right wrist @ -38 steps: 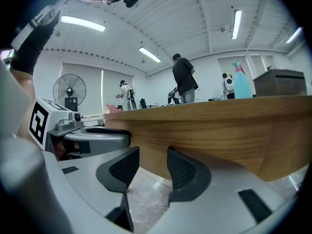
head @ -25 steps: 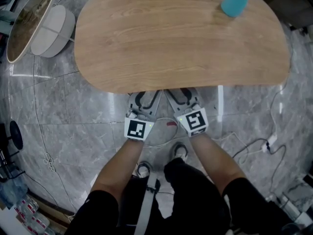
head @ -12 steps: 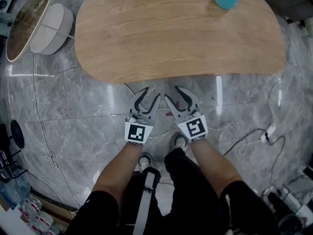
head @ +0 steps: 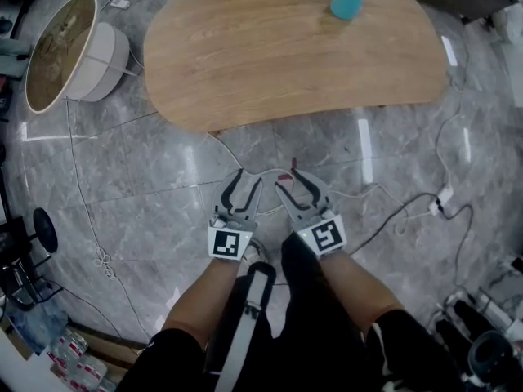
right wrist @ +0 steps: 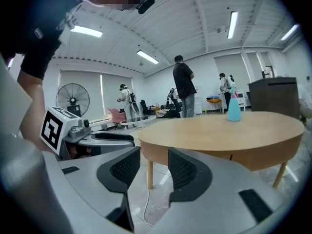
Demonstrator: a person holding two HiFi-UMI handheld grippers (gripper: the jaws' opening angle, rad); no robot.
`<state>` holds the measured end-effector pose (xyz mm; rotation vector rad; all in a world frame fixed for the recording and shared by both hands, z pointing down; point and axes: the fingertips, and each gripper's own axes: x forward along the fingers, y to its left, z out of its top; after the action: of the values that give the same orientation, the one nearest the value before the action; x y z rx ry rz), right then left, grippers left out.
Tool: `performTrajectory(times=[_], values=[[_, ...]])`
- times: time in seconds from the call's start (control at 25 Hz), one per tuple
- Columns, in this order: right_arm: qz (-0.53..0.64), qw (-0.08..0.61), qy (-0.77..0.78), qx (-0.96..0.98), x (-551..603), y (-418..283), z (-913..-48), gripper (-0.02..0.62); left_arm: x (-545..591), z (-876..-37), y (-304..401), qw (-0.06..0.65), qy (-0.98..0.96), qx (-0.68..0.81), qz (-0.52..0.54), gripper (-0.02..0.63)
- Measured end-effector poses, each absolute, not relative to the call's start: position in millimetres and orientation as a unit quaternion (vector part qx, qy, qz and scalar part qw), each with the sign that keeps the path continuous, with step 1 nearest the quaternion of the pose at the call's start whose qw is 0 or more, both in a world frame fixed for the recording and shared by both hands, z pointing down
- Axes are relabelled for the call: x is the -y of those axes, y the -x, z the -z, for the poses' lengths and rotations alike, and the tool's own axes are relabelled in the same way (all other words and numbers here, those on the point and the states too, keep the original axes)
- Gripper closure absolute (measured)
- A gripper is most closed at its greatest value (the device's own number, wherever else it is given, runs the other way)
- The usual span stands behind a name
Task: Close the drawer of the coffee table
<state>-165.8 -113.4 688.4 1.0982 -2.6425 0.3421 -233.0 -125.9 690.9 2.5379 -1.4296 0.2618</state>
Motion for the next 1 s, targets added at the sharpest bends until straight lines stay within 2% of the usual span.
performTrajectory(times=[0.2,0.64,0.84,1.0], values=[[-0.087,0.113,-0.380,0.914,101.9,166.0,-609.5,0.431,105.3,-632.6,249.0,0.103,-0.866,0.481,-0.088,0.448],[-0.113,0.096,-0.429,0.891,41.5,170.2,-478.2,0.431,45.3,-499.3,272.0,0.089,-0.893,0.433,-0.081,0.448],[-0.108,0.113,-0.445,0.882,8.1,164.2,-417.8,0.431,13.5,-442.1,280.3,0.088,-0.900,0.418,-0.087,0.448],[-0.107,0.095,-0.462,0.875,-10.6,157.5,-356.6,0.431,2.7,-389.9,281.4,0.081,-0.903,0.415,-0.071,0.448]])
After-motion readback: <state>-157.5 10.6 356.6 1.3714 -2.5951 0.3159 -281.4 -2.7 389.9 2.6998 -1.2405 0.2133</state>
